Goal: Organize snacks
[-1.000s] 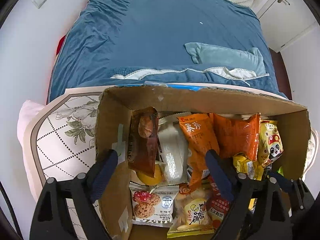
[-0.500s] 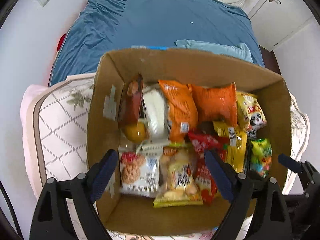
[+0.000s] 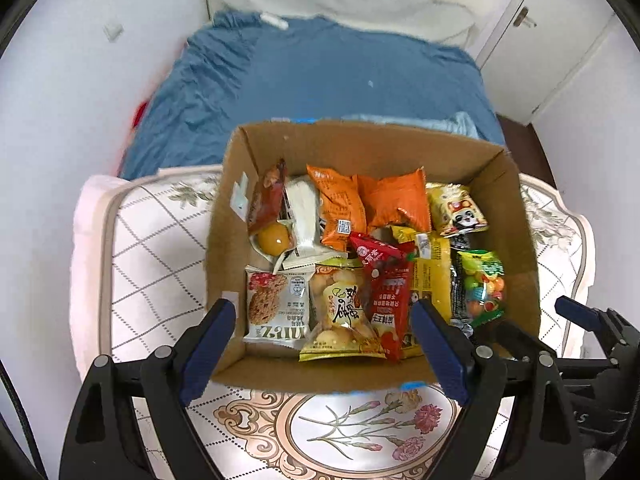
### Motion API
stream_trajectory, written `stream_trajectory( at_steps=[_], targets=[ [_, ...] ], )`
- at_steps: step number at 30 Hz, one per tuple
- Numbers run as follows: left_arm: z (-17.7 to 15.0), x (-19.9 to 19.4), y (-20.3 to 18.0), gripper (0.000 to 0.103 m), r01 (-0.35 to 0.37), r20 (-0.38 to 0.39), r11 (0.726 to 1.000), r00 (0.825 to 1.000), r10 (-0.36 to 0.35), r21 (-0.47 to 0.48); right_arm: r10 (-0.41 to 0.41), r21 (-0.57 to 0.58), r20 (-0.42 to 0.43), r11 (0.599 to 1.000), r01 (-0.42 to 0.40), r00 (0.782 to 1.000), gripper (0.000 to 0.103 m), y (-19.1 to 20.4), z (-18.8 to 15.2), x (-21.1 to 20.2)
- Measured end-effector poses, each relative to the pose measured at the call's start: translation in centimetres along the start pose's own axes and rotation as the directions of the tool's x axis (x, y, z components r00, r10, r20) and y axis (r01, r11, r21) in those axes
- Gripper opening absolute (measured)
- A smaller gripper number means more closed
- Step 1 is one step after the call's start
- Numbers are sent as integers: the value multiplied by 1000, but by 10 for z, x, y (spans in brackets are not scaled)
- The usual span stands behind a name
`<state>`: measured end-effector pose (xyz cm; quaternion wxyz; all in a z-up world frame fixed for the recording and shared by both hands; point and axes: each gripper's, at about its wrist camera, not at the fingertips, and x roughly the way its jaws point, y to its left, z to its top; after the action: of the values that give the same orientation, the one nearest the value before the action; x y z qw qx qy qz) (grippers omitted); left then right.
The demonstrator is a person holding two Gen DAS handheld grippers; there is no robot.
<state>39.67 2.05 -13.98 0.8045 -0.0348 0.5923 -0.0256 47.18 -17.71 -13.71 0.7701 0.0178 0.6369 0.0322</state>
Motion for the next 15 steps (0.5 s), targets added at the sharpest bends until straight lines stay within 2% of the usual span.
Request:
stream_trajectory(
  at_steps=[7, 15],
  targets=[
    [-47, -45, -9, 90, -9, 106, 1000, 994, 8, 16, 6, 13, 136, 1000, -8, 991, 101, 1, -45, -54],
    [-99, -101, -20, 90, -13, 217, 999, 976, 4, 41, 6, 11, 254, 1000, -9, 967, 101, 3, -102, -114]
  ],
)
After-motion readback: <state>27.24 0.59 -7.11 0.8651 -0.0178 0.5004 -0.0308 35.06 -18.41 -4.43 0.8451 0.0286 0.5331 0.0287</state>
